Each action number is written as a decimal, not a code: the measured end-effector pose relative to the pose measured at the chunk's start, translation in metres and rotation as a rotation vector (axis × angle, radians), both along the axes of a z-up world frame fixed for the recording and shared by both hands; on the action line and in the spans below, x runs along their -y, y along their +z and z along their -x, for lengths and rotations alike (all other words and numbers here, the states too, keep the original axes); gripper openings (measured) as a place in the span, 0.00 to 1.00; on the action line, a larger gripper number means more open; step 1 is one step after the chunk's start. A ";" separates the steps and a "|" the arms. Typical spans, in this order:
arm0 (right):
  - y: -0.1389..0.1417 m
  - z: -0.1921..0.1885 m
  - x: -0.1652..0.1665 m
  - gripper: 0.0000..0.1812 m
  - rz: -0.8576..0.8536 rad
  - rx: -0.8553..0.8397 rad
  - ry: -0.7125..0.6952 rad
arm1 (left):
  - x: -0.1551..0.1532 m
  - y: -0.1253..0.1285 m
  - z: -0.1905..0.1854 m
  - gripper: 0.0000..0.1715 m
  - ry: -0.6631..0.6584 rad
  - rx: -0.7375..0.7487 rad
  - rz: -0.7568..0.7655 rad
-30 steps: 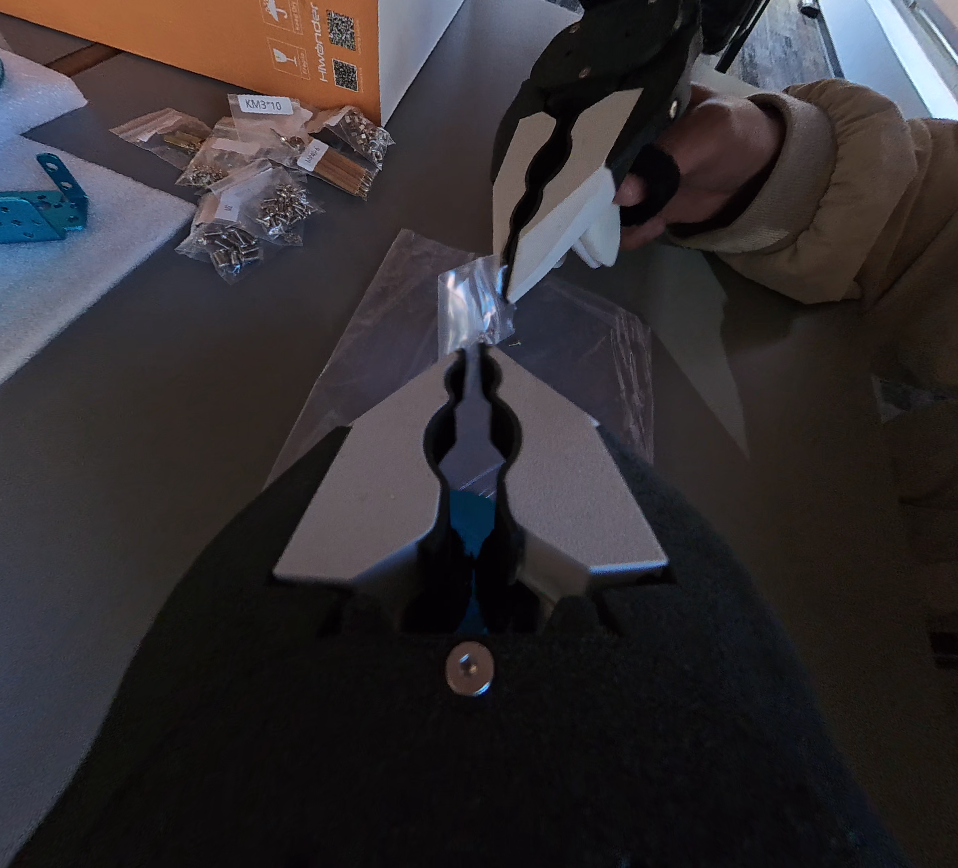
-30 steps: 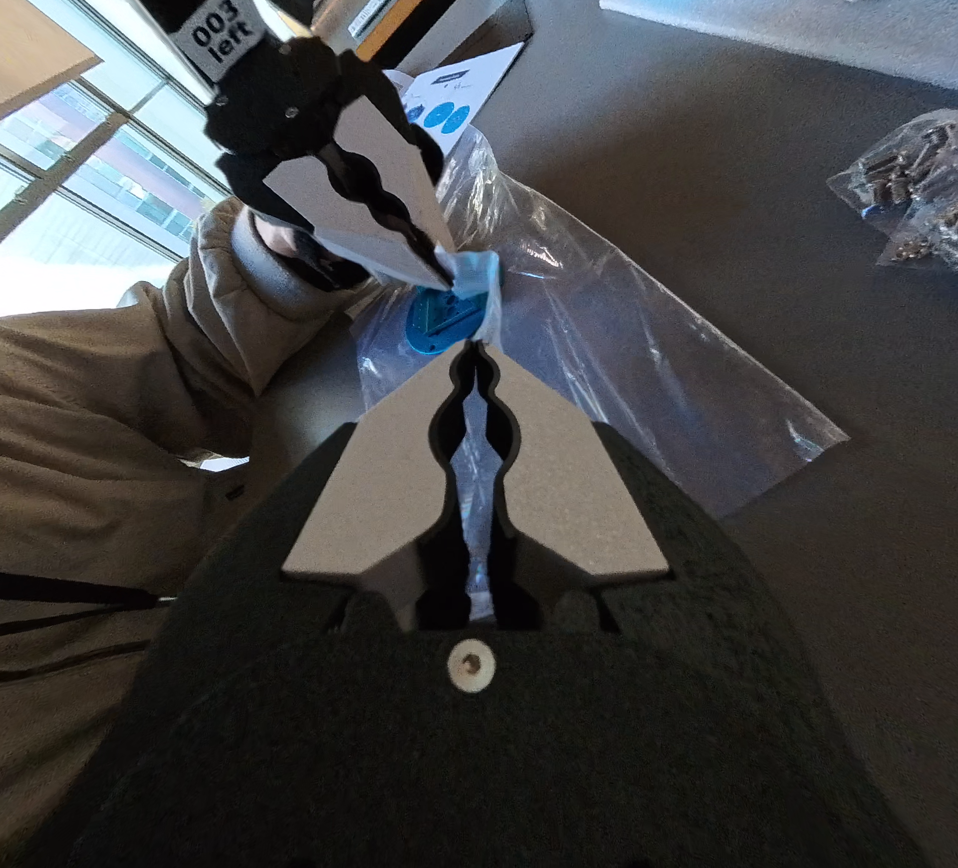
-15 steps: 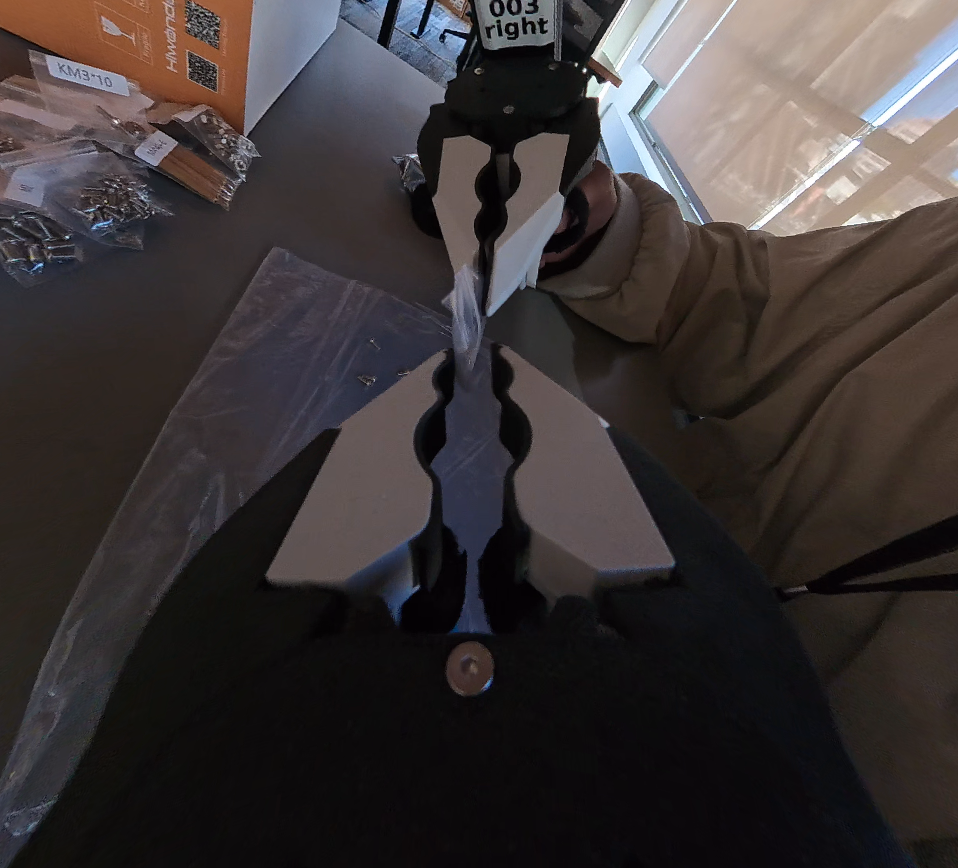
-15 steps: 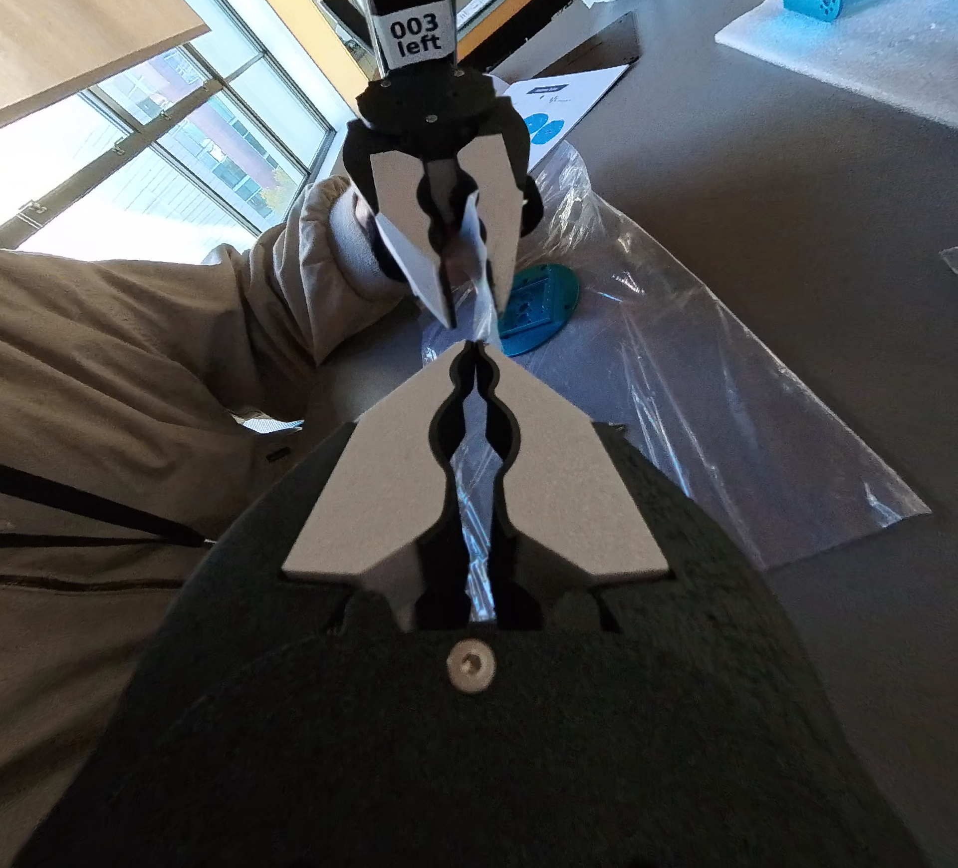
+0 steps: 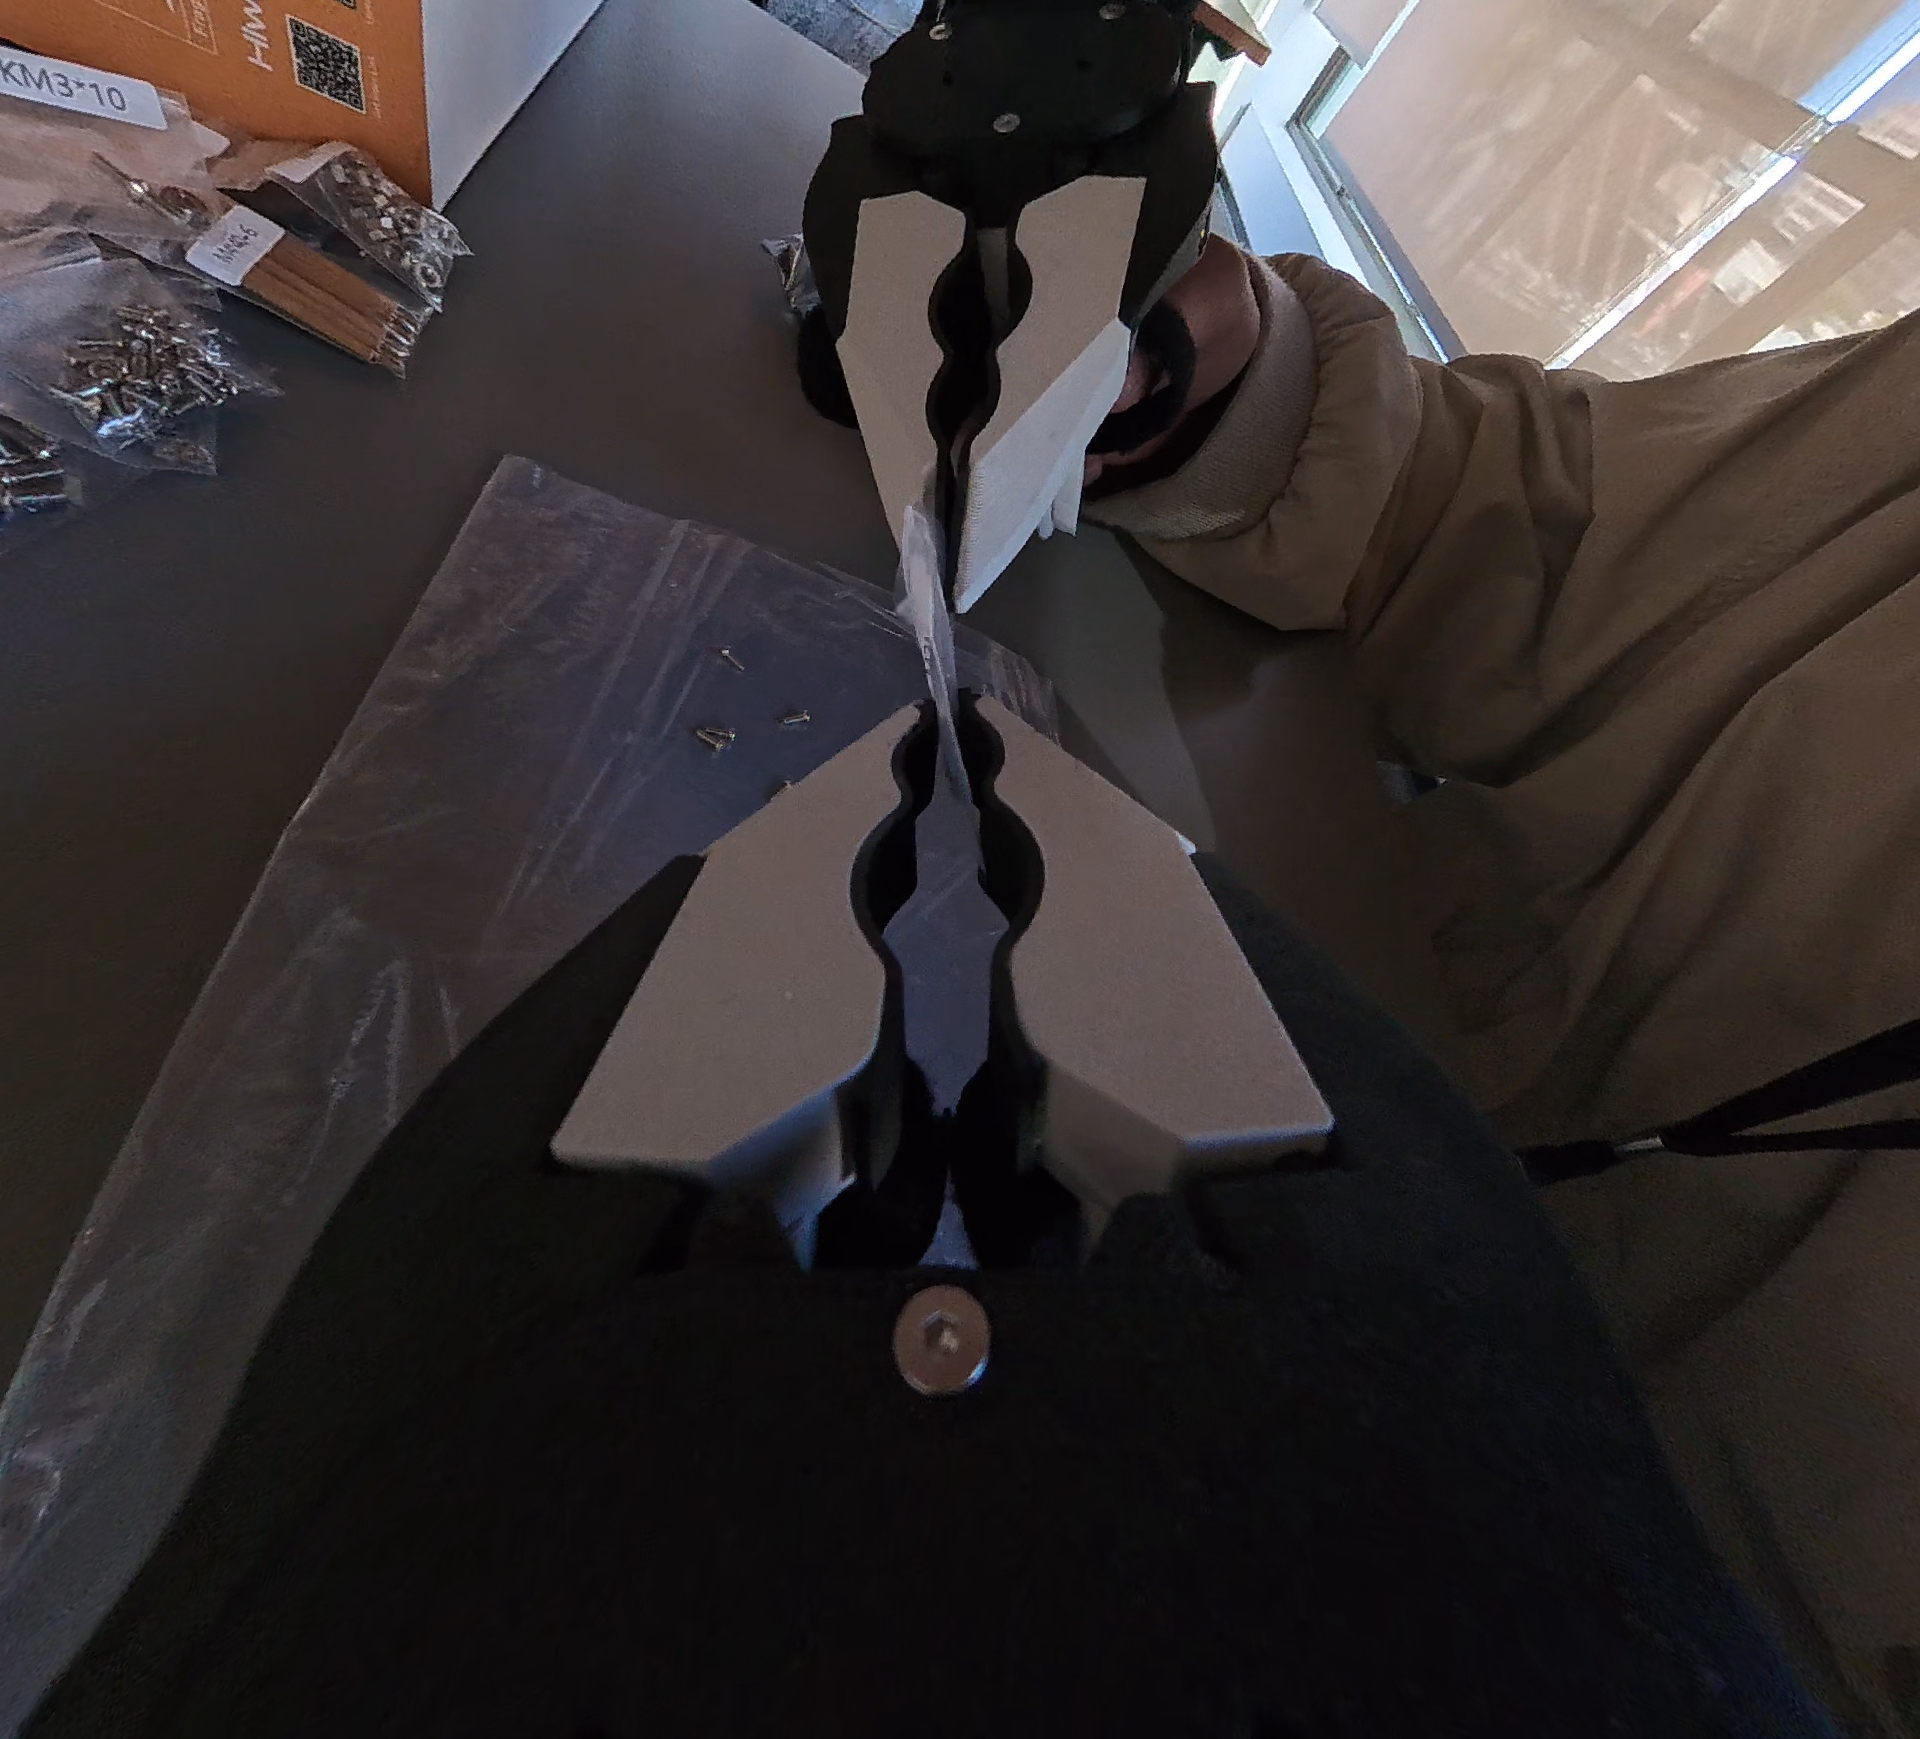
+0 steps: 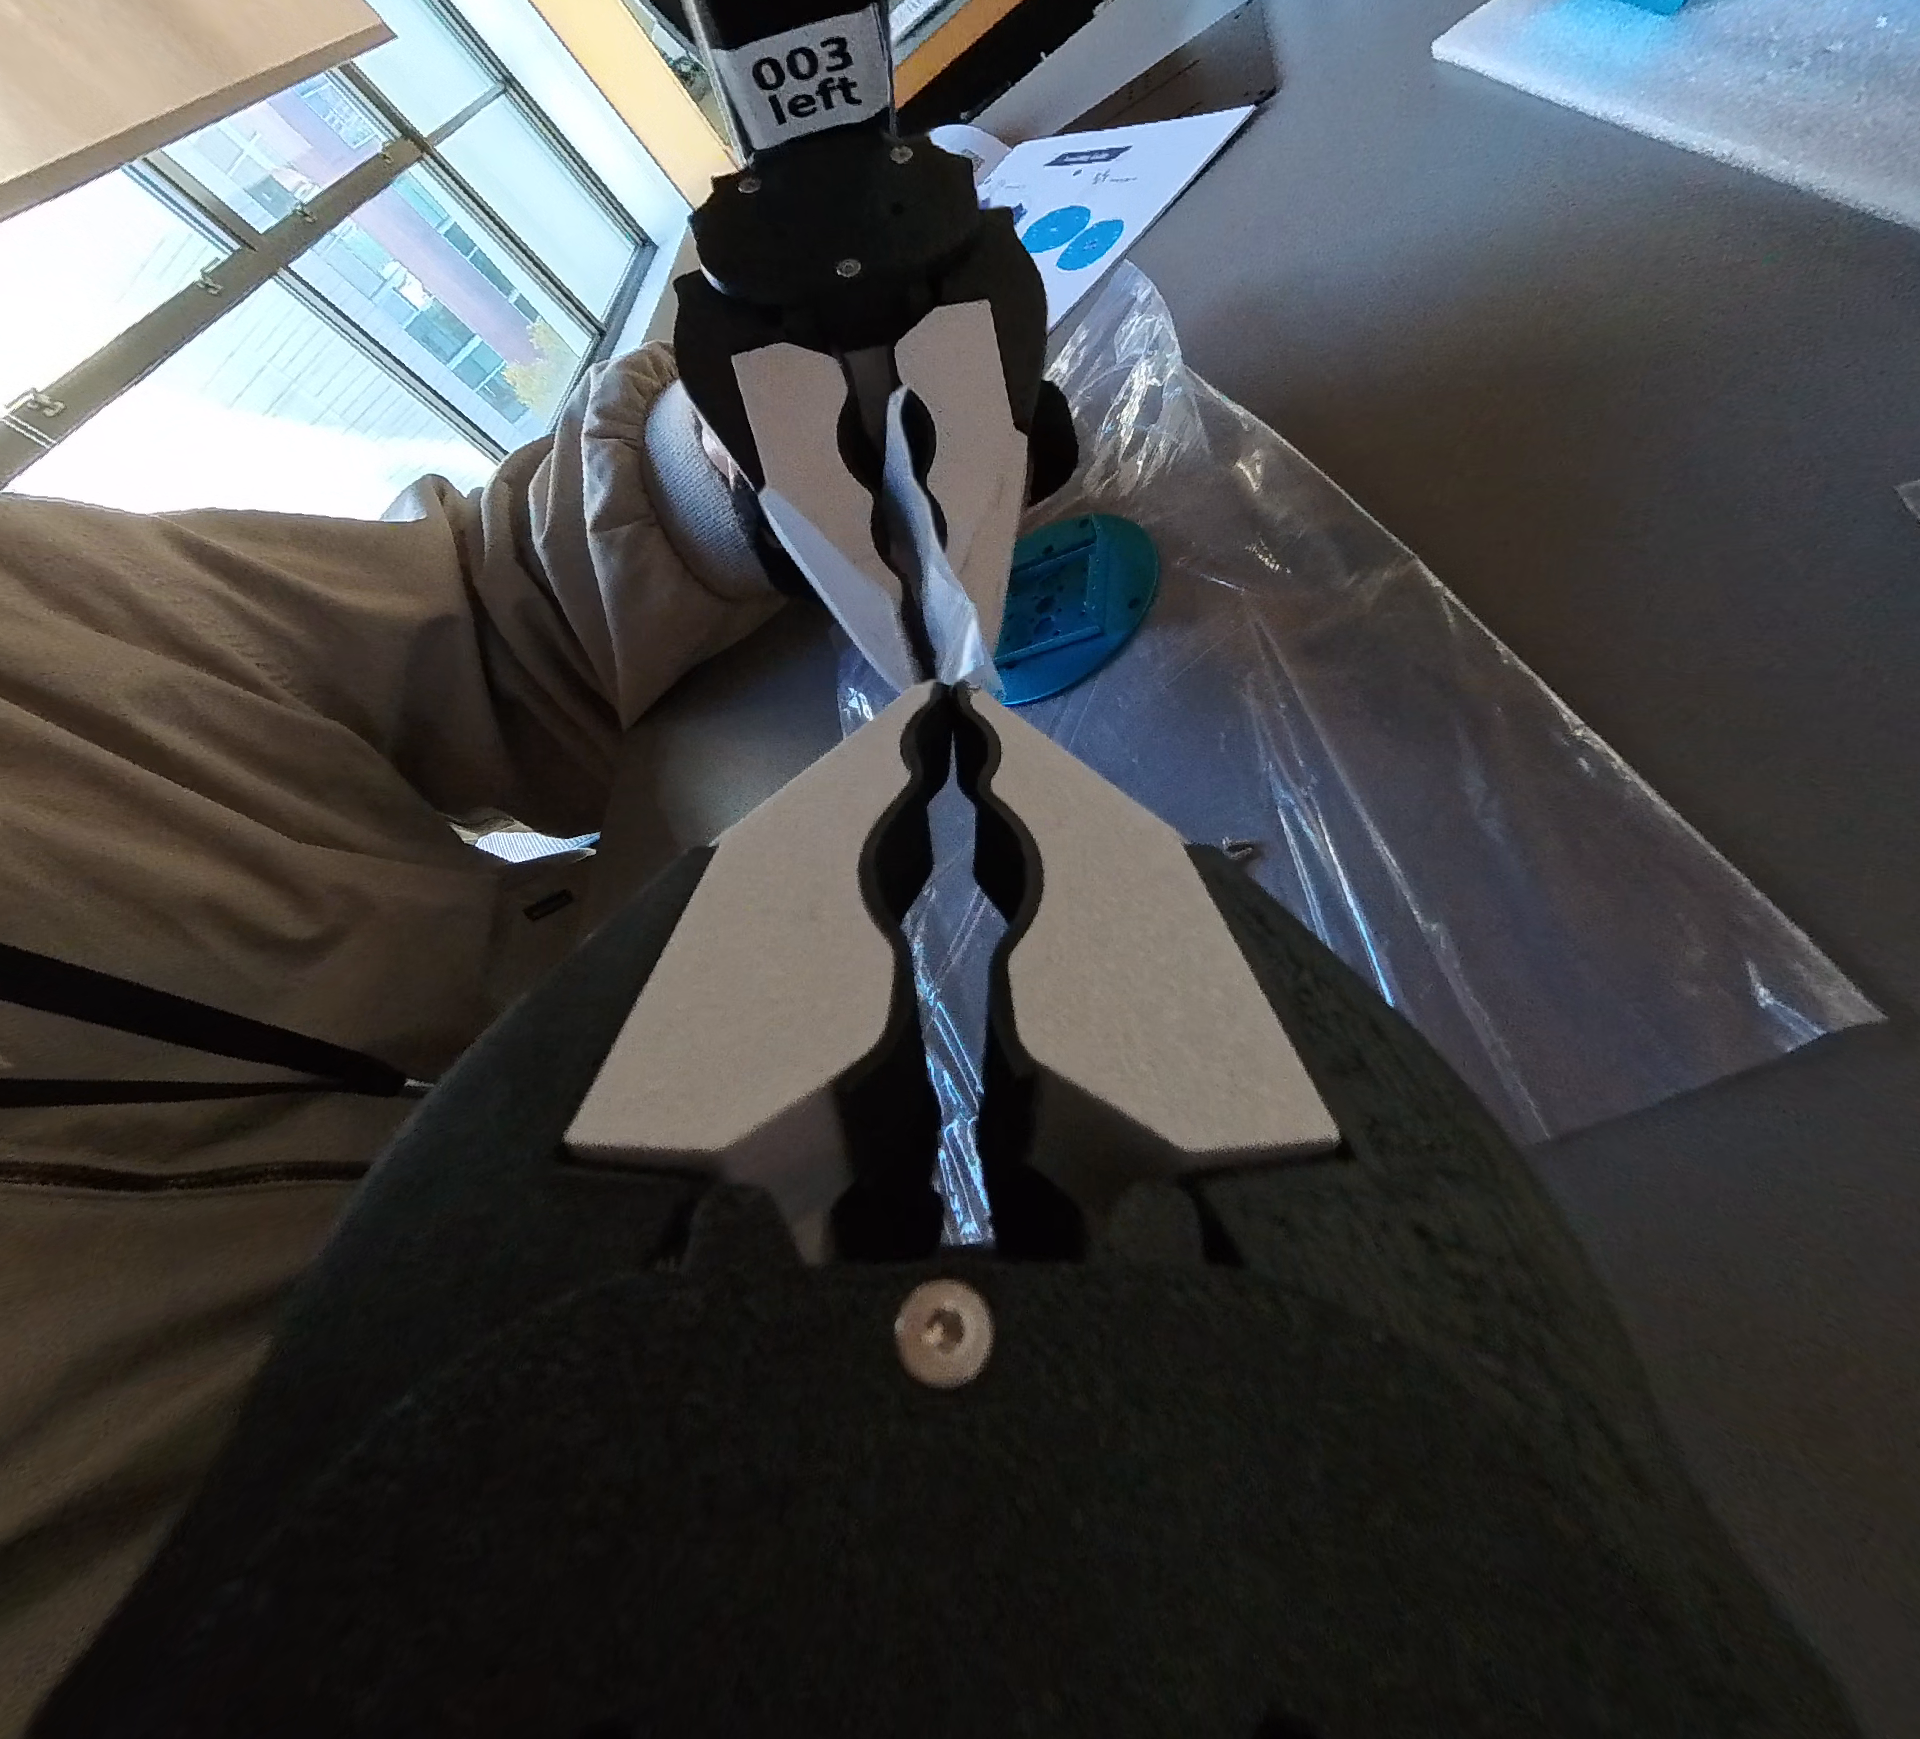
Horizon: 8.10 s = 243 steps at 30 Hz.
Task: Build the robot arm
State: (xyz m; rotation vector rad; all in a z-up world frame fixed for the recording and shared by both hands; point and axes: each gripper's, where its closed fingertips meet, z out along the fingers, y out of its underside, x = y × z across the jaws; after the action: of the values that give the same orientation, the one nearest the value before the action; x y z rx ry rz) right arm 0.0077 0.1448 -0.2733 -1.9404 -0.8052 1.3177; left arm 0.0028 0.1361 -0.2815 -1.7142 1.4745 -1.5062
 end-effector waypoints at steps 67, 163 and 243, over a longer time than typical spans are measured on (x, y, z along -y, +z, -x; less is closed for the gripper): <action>0.015 0.011 0.009 0.00 -0.687 0.187 -0.030 | 0.004 0.027 0.003 0.01 -0.029 0.149 0.182; -0.060 -0.037 -0.003 0.06 -0.438 0.647 -0.008 | -0.027 0.009 0.019 0.00 0.126 0.037 0.109; -0.063 -0.002 0.005 0.00 -0.445 0.624 0.096 | -0.019 0.047 0.024 0.00 0.031 0.276 0.339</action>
State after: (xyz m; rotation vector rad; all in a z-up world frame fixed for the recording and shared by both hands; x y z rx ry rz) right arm 0.0099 0.1399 -0.3368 -1.9577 -1.3684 0.4906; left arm -0.0216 0.1551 -0.2341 -1.6118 1.0951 -1.9733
